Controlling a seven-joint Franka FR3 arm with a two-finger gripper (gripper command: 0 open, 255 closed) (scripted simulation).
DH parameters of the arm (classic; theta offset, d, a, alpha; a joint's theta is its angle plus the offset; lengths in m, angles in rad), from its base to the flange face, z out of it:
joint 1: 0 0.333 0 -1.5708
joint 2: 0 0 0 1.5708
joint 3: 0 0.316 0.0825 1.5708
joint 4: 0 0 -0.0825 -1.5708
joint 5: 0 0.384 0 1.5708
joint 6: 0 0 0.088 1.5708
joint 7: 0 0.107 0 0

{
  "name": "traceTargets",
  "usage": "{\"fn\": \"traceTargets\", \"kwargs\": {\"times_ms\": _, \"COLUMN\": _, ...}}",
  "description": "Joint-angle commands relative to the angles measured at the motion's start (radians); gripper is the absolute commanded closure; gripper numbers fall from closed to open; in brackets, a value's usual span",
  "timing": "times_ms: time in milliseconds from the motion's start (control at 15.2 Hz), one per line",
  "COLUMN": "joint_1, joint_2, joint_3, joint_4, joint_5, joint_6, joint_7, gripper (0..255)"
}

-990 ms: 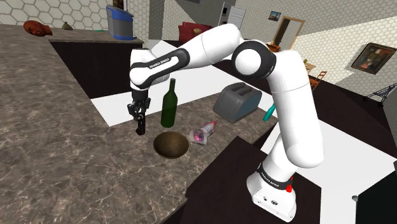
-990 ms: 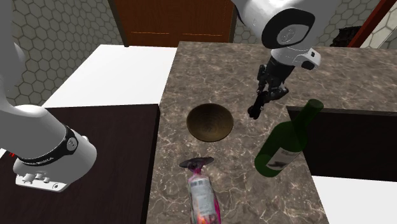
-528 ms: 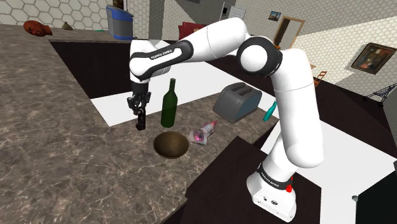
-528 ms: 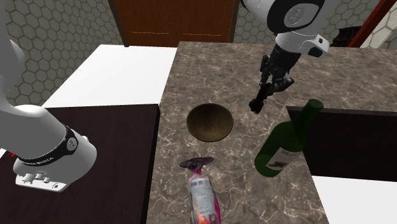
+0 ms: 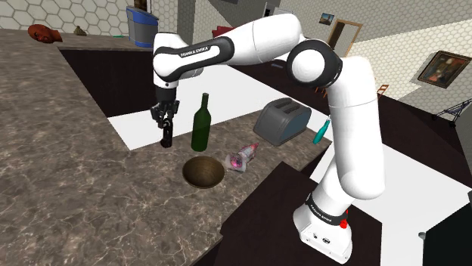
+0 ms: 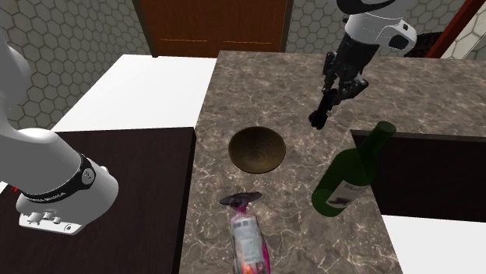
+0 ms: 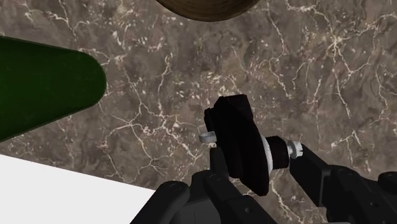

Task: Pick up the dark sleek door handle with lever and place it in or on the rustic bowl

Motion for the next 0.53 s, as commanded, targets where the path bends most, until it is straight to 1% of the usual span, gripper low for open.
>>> {"fn": "traceTargets", "kwargs": {"times_ms": 0, "joint_1": -0.002, "joint_2": -0.015, "joint_3": 0.000, "joint_4": 0.002, "joint_5": 0.001, "joint_6": -0.018, "joint_7": -0.001, "gripper": 255}}
{"fn": "traceTargets", "kwargs": {"times_ms": 396, "joint_1": -0.002, "joint_2": -0.040, "joint_3": 0.001, "joint_4": 0.038, "joint_5": 0.001, "joint_6": -0.078, "joint_7": 0.003, "gripper": 255}}
{"fn": "traceTargets", "kwargs": {"times_ms": 462, "joint_1": -0.005, "joint_2": -0.087, "joint_3": 0.002, "joint_4": -0.030, "joint_5": 0.004, "joint_6": -0.058, "joint_7": 0.001, "gripper": 255}}
